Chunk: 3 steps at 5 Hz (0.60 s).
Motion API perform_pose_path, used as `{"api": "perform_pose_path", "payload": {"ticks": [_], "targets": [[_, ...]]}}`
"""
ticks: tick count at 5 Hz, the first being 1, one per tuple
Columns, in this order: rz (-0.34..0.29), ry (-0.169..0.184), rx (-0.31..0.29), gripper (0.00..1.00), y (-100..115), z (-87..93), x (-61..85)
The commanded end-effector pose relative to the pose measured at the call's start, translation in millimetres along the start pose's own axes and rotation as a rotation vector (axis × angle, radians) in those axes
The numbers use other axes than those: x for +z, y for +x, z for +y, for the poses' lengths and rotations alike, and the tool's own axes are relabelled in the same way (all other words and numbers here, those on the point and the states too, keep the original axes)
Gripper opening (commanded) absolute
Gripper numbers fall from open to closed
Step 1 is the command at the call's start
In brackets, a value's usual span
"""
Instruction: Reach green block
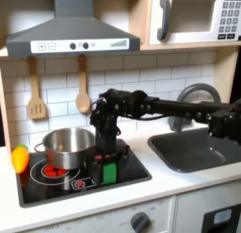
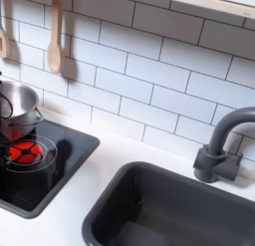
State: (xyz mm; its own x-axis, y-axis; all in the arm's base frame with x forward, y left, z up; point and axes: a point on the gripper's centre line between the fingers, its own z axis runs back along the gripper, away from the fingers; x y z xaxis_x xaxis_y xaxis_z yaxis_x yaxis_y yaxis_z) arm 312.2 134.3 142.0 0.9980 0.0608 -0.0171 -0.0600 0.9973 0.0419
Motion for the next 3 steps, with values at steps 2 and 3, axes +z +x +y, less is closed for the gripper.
{"api": "perform_pose_path", "payload": {"ticks": [2, 3], "targets": [[0.021, 0.014, -0.003, 1.0, -3.5, -2.6, -7.6], [0.021, 0.014, -0.004, 1.0, -3.1, -3.6, -7.6]]}}
